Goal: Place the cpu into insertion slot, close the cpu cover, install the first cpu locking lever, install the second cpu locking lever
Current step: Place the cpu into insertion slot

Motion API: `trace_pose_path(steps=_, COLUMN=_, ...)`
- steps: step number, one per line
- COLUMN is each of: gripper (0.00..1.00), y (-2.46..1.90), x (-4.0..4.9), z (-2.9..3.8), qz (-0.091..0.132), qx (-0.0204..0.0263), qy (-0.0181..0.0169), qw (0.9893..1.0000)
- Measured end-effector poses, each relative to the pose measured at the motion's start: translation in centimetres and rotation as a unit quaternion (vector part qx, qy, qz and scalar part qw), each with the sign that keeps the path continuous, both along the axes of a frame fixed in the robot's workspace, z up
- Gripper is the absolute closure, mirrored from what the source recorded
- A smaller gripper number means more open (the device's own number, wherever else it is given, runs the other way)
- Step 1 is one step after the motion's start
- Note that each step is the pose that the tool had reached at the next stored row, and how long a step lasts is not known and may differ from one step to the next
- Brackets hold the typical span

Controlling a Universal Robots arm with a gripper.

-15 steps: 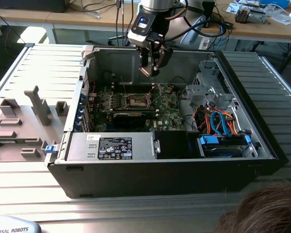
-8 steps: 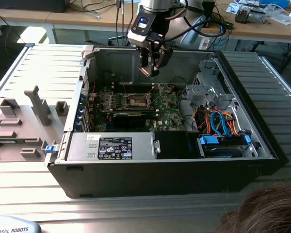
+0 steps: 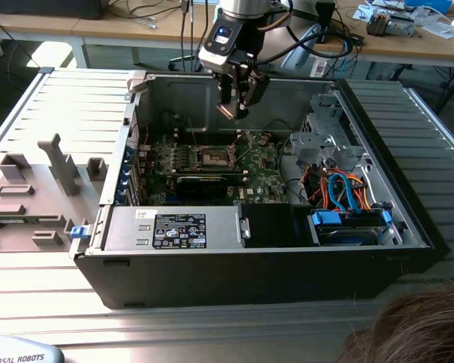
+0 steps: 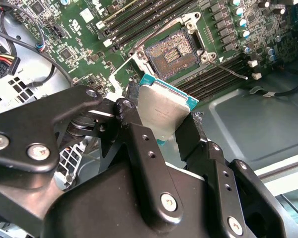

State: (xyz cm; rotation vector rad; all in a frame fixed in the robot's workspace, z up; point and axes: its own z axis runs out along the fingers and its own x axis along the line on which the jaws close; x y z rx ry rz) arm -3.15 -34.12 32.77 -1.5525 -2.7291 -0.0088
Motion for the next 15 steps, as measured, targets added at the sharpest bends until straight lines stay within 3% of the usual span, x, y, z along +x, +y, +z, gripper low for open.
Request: trace_pose_path(steps=15, gripper=0.46, y=0.0, x=0.0, z=-0.02, qz=-0.006, qx=0.0, qy=0.0, qw=1.0)
